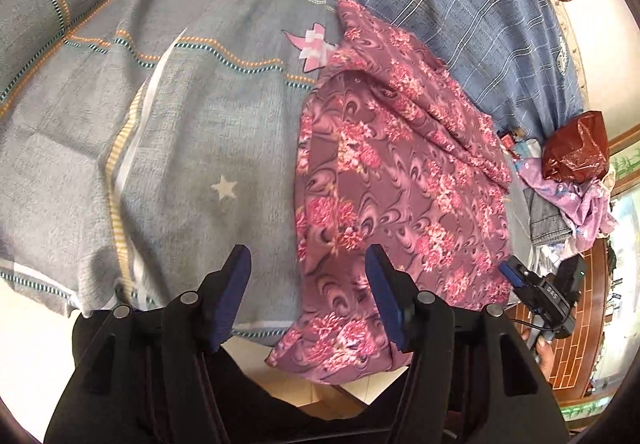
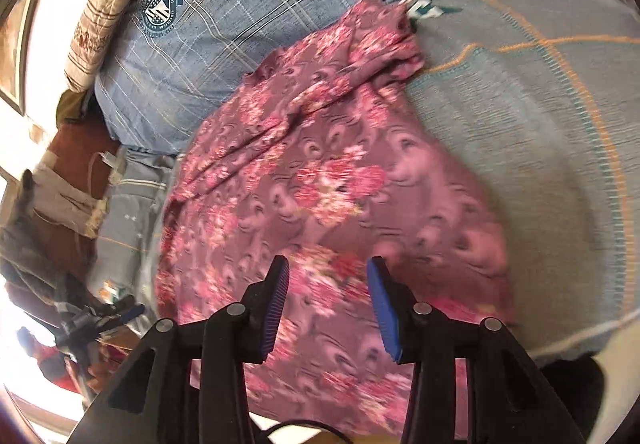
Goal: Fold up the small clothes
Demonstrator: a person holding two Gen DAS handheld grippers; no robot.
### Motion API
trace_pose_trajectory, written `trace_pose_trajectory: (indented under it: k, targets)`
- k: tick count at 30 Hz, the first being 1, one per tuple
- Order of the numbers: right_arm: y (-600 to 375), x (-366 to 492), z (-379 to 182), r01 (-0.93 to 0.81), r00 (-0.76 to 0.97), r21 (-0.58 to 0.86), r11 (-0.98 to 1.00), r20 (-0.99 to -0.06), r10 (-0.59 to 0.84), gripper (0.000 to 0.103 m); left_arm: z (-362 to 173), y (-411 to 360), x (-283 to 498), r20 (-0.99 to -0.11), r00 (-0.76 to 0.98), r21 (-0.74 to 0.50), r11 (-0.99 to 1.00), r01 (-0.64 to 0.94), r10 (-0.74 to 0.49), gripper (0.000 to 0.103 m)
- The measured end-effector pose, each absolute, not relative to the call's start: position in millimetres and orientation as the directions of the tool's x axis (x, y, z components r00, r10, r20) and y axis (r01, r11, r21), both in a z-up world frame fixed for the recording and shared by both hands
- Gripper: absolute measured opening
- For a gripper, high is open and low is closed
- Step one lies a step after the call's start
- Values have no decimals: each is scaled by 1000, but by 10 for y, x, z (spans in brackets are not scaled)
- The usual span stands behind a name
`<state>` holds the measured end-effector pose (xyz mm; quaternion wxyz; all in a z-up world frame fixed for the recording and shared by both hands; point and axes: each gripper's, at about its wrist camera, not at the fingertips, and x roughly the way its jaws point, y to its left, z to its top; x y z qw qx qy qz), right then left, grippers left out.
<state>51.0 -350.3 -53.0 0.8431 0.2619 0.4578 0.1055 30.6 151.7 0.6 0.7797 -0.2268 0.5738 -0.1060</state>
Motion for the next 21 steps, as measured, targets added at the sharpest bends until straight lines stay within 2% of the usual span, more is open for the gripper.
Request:
trace_pose_trajectory:
  k: [4, 8, 10, 14, 18, 21]
  targets:
    - [-3649, 326, -502, 99, 570, 458, 883, -754, 327, 47, 0, 1632, 309, -850, 314, -477, 871, -119, -423, 58]
    - [-3794, 213, -540, 138, 568, 442, 887, -768, 294, 47, 123, 1827, 307, -838, 366, -476, 870, -131, -404, 58]
    - [-3845, 142, -565, 155, 569, 440, 885, -772, 285, 47, 126, 1868, 306, -834, 363, -487, 864, -131, -415, 62]
    - [-3866, 67, -641, 166, 546, 427, 889, -790, 278, 48, 28, 1757, 323, -856, 316, -461, 880, -113, -408, 65]
    - [-3817, 60, -714, 149, 505, 410, 900, -814, 287, 48, -107, 1560, 311, -844, 254, -507, 857, -93, -472, 65]
    - [-3766, 80, -722, 123, 494, 382, 916, -824, 277, 48, -137, 1322, 283, -864, 220, -473, 880, -48, -453, 65]
